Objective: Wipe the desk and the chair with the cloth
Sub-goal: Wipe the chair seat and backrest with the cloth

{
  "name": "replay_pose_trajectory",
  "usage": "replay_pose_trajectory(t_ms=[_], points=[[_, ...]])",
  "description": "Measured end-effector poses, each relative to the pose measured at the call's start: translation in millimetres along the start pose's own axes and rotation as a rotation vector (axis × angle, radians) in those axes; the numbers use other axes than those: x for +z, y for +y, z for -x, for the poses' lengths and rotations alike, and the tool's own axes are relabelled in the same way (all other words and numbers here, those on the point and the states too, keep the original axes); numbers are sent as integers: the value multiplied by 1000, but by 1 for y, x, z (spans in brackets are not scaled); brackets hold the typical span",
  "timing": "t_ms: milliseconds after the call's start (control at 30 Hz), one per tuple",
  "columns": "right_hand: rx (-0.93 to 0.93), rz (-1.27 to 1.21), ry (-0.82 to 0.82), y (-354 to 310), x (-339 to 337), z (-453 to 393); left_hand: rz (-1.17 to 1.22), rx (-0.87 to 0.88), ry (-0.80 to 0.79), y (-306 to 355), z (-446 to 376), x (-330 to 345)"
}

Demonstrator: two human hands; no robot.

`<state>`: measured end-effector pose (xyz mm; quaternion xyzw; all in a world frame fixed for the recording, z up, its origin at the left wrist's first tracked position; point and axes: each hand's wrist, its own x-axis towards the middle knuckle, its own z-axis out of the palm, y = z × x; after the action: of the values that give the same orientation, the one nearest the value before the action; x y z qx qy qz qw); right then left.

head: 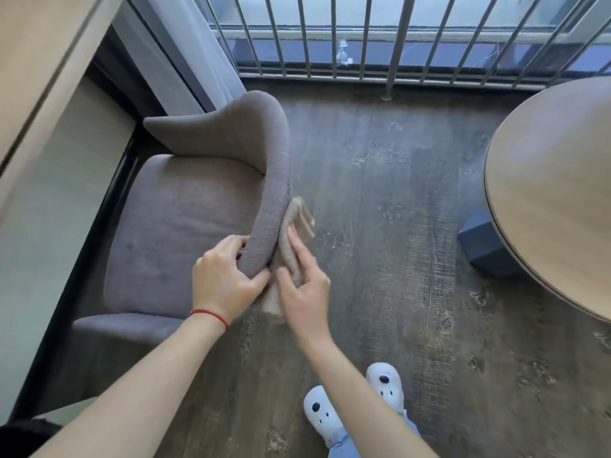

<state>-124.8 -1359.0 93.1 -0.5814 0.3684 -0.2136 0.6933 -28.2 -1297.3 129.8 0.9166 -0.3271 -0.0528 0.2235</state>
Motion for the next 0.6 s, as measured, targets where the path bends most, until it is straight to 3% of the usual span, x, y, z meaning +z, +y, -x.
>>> replay_pose_trajectory(t_ms=[100,200,267,433,500,600], points=[[44,33,6,11,-9,10,-18,3,3,2,1,-1],[-45,-25,99,5,-15,0,-27,7,7,3,0,-1],[-87,-50,71,-2,-3,-5,-22,7,1,2,-1,-1],[15,54,94,-7,-9,-21,-43,9,23,3,0,0],[-37,37,160,-12,-13,-25,-51,11,30,2,2,0],[-137,29,108,-14,5,-15,-31,18,27,-1,1,1]])
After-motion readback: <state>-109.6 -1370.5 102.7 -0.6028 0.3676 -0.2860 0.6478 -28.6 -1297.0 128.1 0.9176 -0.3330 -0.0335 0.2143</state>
